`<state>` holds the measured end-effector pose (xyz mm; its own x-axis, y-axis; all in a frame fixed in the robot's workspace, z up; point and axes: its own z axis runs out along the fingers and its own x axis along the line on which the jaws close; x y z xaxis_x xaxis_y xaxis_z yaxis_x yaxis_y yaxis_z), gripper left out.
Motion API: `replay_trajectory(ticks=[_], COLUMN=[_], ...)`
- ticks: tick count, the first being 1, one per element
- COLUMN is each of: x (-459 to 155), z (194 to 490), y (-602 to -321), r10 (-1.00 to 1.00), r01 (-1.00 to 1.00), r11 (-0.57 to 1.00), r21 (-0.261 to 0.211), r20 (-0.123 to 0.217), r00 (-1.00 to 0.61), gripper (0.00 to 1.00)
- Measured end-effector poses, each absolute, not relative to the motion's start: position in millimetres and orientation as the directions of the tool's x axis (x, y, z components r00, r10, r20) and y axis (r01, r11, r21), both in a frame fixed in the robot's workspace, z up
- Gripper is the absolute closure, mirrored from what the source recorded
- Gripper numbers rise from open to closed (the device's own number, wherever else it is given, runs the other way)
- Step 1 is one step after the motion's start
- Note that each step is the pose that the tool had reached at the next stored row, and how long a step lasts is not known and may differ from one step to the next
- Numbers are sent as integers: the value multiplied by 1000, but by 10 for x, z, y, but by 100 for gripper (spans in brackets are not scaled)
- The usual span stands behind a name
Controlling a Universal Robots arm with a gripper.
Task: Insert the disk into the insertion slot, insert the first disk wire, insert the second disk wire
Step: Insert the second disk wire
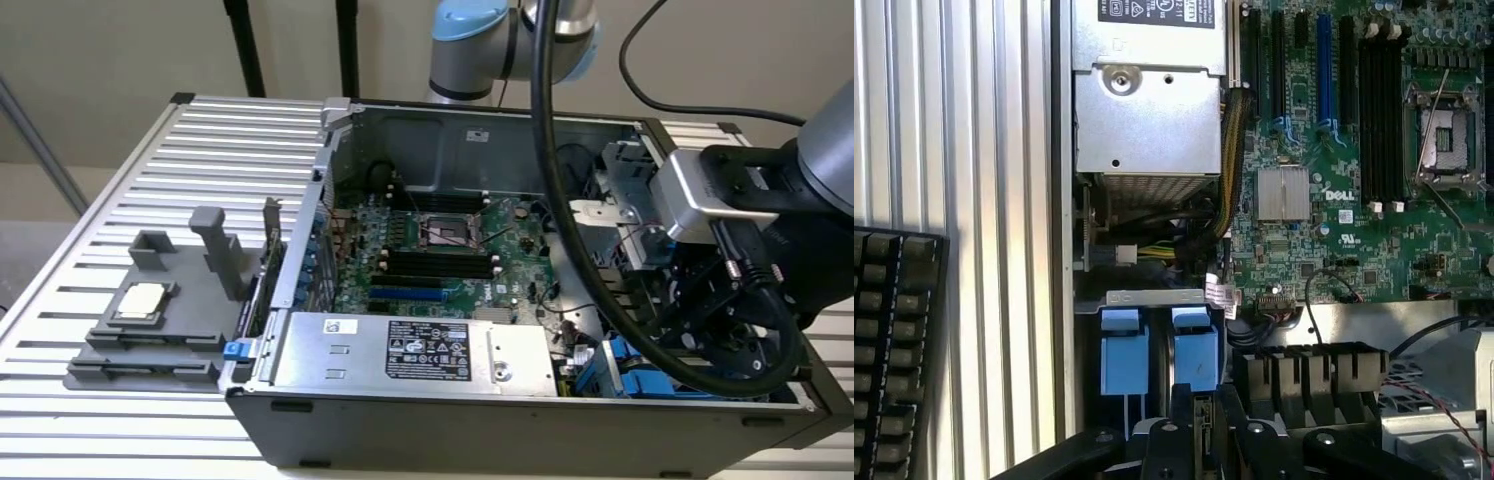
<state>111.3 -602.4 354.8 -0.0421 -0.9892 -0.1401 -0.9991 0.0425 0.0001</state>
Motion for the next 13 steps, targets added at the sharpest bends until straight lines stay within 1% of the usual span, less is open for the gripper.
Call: replay_trajectory(ticks=[3,7,9,13], x=[1112,1112,1111,1122], z=[3560,3704,3765,3787], y=[-6018,-5996,-5969,-5920], r10=[-989,-989,-990,-991], r01=[-999,-999,-999,-999], r11=[43,43,43,44], r21=[0,1,1,1], r20=[-140,-138,-135,-124], r00=[-42,-43,-43,-44], gripper=[76,76,76,76])
